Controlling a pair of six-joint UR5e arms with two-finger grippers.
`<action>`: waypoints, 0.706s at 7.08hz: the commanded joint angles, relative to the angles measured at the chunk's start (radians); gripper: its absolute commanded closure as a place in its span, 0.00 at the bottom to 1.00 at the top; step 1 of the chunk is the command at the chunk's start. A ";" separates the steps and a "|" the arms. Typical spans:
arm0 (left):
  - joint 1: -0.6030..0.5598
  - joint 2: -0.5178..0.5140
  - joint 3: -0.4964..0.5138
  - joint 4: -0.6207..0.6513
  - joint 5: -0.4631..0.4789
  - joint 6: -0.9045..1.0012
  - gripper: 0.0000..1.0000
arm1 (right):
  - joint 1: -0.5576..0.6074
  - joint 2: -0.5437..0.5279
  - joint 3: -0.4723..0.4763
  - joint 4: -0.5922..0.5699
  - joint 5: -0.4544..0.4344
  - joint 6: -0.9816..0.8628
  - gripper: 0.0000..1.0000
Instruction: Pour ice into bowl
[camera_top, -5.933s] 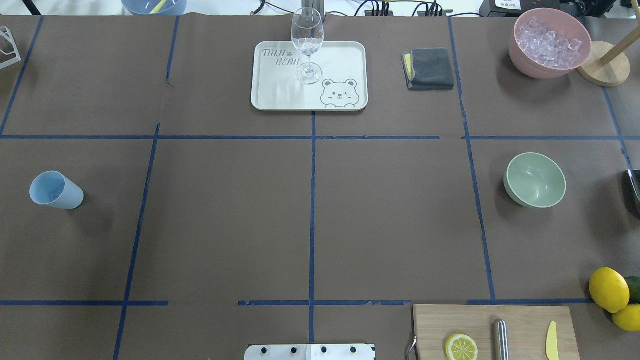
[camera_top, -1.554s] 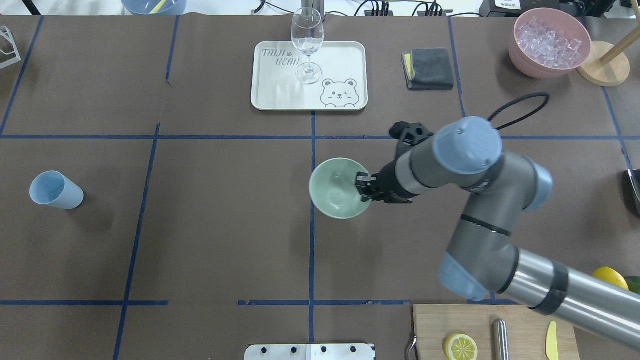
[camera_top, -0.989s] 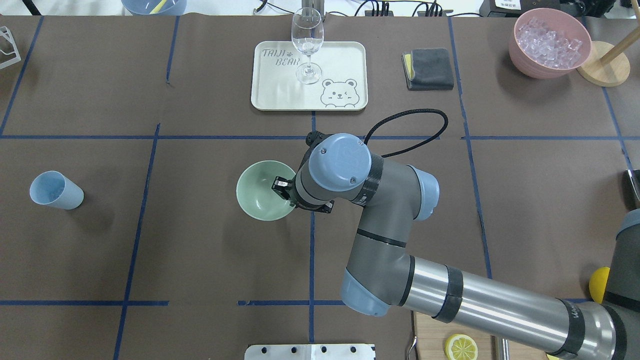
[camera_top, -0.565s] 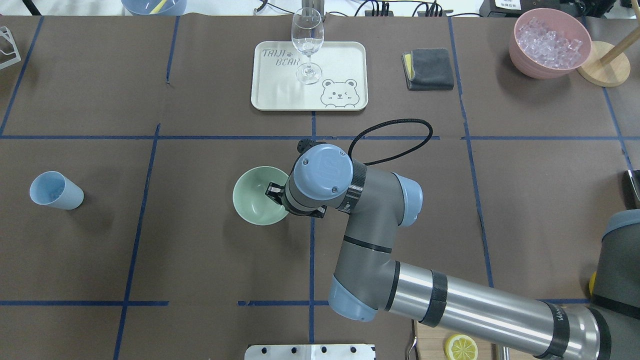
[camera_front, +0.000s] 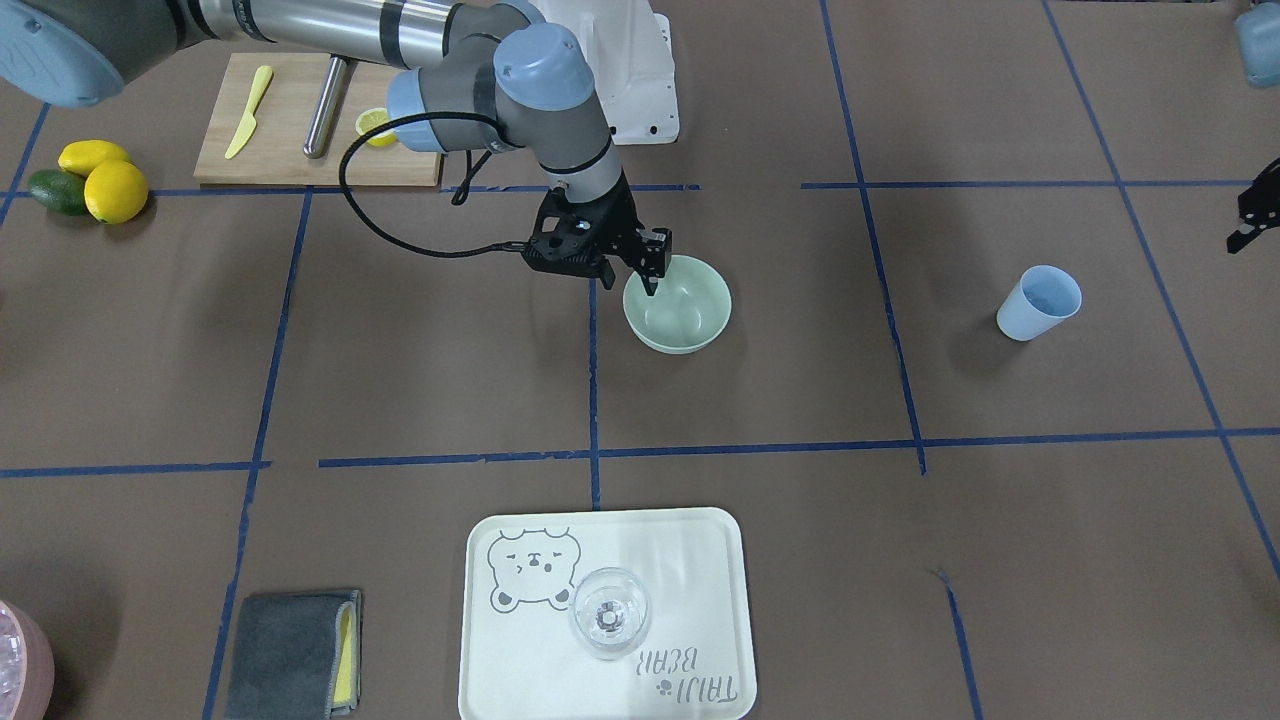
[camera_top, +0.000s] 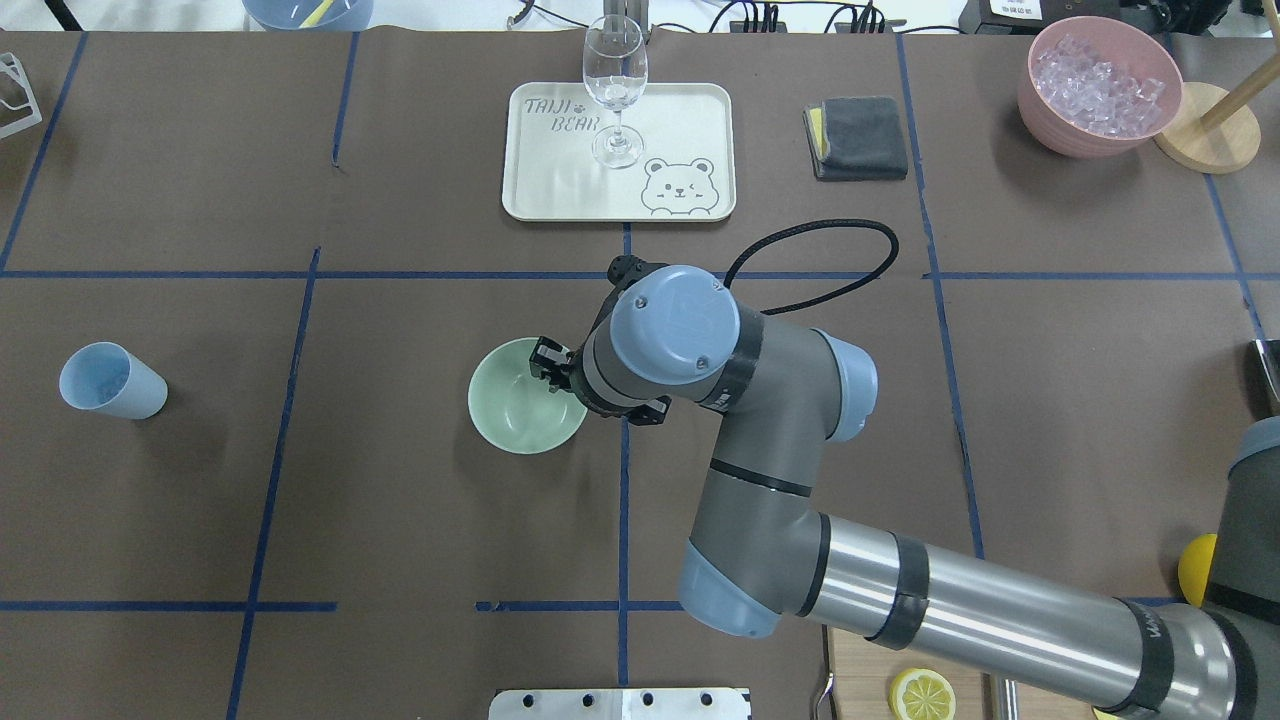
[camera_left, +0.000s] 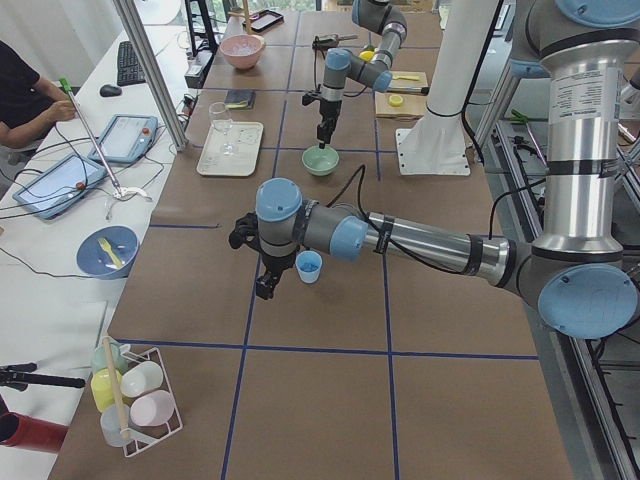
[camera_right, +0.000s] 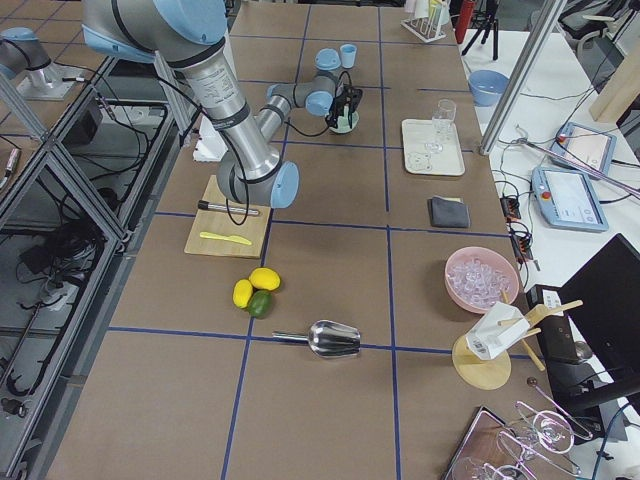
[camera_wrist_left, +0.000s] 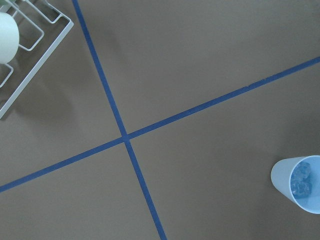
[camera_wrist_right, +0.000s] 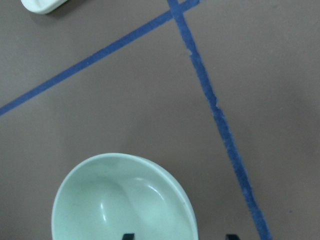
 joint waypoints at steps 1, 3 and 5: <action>0.218 0.059 -0.066 -0.346 0.077 -0.589 0.00 | 0.081 -0.129 0.134 0.002 0.083 -0.007 0.00; 0.571 0.331 -0.126 -0.812 0.594 -0.885 0.00 | 0.094 -0.159 0.153 0.005 0.083 -0.007 0.00; 0.677 0.396 -0.162 -0.877 0.793 -1.062 0.00 | 0.097 -0.165 0.173 0.005 0.076 -0.006 0.00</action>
